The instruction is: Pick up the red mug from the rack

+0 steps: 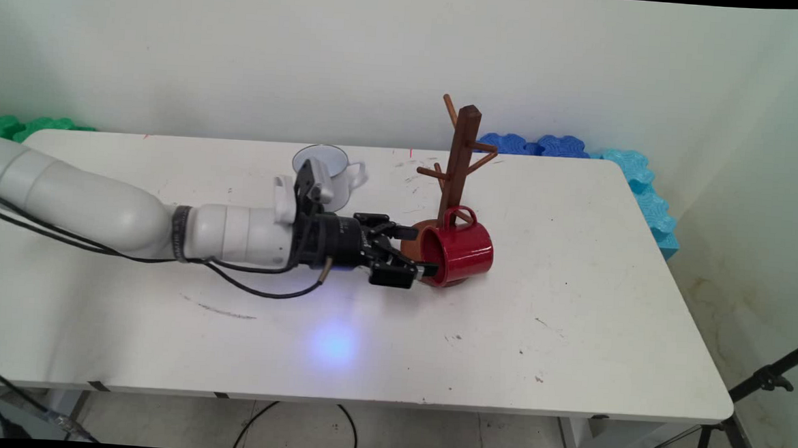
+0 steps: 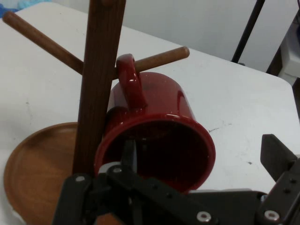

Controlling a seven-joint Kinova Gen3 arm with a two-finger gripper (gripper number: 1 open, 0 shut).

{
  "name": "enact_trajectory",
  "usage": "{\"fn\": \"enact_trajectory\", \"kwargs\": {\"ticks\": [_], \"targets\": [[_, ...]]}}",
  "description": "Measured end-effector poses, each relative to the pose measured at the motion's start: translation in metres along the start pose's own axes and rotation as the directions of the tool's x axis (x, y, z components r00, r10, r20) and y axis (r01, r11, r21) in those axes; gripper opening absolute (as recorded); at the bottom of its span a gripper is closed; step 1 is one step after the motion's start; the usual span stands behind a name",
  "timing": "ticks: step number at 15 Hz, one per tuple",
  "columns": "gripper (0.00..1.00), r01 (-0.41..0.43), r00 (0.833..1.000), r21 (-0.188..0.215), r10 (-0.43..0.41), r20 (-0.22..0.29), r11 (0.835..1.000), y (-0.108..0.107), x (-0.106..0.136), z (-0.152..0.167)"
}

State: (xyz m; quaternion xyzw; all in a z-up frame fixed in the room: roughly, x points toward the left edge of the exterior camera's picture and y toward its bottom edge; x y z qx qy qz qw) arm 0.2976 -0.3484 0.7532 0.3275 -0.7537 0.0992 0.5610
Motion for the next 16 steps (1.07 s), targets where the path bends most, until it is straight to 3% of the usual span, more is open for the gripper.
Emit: {"fn": "enact_trajectory", "kwargs": {"ticks": [16], "targets": [[1.0, 0.008, 1.0, 0.035, -0.008, 0.019, 0.999, 0.002, -0.01, 0.053]]}}
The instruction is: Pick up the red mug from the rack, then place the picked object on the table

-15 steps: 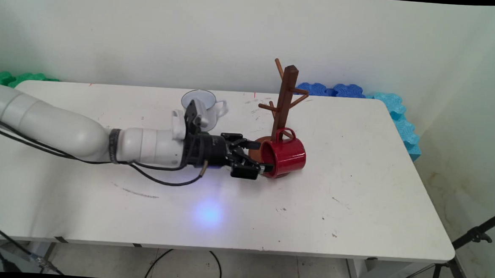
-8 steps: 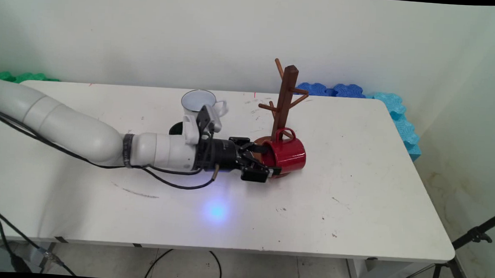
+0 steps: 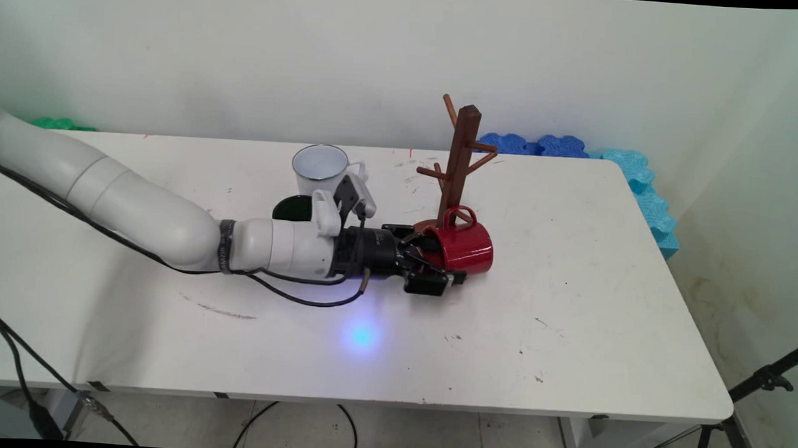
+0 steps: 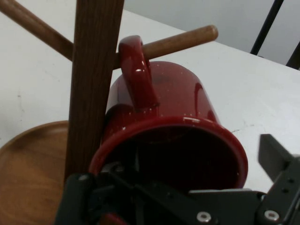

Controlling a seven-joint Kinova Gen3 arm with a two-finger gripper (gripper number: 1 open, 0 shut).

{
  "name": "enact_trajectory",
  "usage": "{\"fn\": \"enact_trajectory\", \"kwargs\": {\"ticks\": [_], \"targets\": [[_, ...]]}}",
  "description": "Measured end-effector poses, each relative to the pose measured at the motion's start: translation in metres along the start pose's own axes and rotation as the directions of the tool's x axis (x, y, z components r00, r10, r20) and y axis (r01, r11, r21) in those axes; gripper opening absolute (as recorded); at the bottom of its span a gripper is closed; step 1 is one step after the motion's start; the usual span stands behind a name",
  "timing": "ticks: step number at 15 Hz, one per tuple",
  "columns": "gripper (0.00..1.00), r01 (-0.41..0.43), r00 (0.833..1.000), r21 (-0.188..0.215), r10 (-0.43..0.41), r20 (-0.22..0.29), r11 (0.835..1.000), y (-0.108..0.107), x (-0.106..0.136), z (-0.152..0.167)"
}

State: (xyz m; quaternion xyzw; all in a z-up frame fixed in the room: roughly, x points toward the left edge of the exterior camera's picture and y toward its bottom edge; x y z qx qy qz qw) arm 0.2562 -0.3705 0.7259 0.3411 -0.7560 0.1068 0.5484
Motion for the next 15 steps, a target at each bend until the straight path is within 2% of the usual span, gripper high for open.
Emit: {"fn": "enact_trajectory", "kwargs": {"ticks": [1, 2, 7, 15], "targets": [[1.0, 0.0, 1.0, 0.001, 0.0, 0.0, 1.0, 0.0, 0.0, 0.001], [0.0, -0.001, 1.0, 0.002, 0.001, 0.0, 1.0, 0.0, 0.0, 0.003], [0.0, -0.01, 1.0, 0.005, 0.01, 0.004, 1.0, 0.001, 0.001, 0.009], [0.0, -0.019, 1.0, -0.014, 0.019, 0.008, 1.0, 0.007, 0.004, 0.007]]}}
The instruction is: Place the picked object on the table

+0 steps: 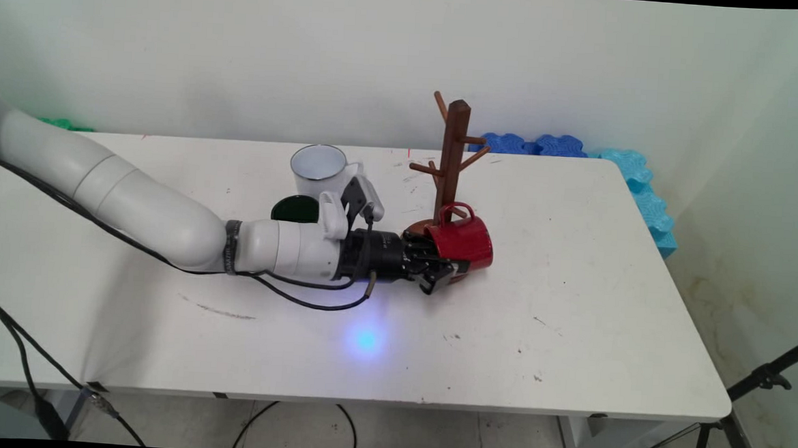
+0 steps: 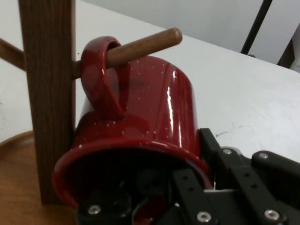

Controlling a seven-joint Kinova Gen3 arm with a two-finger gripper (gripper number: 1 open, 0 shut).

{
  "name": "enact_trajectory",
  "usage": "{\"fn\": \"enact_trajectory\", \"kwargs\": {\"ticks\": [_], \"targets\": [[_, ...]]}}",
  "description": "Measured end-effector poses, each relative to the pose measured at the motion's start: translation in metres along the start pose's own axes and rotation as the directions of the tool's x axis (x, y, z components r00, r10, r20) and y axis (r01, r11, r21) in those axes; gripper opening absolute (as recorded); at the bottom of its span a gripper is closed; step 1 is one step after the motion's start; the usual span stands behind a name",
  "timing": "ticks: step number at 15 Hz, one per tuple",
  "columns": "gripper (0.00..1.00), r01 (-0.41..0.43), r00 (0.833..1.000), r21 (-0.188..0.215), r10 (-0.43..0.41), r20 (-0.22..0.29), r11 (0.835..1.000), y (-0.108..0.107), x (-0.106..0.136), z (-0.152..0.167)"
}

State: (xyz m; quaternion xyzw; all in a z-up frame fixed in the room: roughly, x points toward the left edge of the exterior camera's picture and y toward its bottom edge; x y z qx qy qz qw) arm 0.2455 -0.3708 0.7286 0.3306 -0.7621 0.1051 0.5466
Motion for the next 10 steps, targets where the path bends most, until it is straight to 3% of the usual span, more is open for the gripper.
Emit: {"fn": "enact_trajectory", "kwargs": {"ticks": [10], "targets": [[0.0, -0.036, 0.998, -0.08, 0.032, -0.048, 0.996, 0.02, 0.016, -0.021]]}}
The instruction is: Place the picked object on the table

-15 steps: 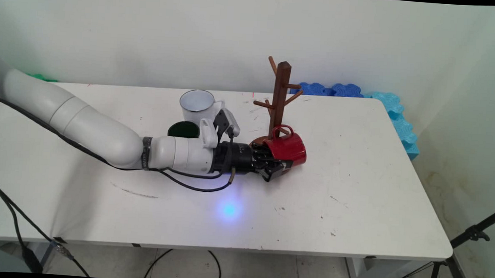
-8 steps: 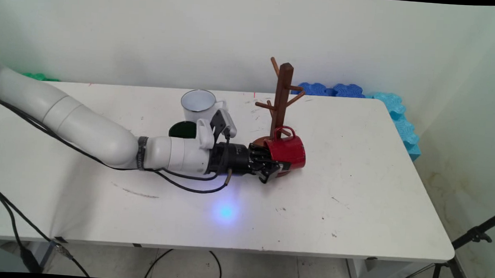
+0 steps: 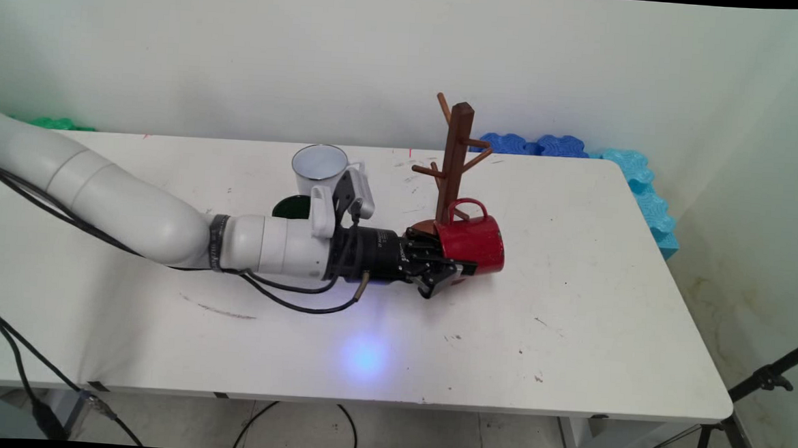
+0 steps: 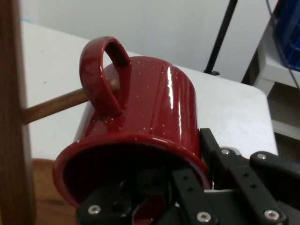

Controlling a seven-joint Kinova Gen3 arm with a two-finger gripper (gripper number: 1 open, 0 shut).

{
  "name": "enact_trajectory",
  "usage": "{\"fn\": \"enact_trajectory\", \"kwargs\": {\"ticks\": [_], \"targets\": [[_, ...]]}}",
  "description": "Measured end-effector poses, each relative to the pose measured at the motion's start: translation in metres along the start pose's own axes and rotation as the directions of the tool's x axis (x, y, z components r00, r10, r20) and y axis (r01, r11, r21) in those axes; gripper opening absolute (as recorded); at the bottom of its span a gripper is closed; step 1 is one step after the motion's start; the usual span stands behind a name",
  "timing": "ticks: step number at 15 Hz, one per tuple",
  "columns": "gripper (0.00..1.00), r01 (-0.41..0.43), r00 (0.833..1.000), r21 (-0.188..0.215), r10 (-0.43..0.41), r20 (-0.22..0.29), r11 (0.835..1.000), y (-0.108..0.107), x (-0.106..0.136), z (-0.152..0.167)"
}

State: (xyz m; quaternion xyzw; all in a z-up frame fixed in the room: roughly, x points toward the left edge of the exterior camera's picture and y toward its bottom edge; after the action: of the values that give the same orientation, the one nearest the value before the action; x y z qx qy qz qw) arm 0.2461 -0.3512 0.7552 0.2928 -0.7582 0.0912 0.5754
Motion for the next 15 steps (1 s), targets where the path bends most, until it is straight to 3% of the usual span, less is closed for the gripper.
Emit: {"fn": "enact_trajectory", "kwargs": {"ticks": [8, 15], "targets": [[0.0, -0.022, 1.0, -0.051, 0.022, 0.009, 0.998, 0.019, 0.016, -0.025], [0.0, -0.058, 0.993, -0.064, 0.065, 0.103, 0.996, 0.02, 0.047, -0.064]]}}
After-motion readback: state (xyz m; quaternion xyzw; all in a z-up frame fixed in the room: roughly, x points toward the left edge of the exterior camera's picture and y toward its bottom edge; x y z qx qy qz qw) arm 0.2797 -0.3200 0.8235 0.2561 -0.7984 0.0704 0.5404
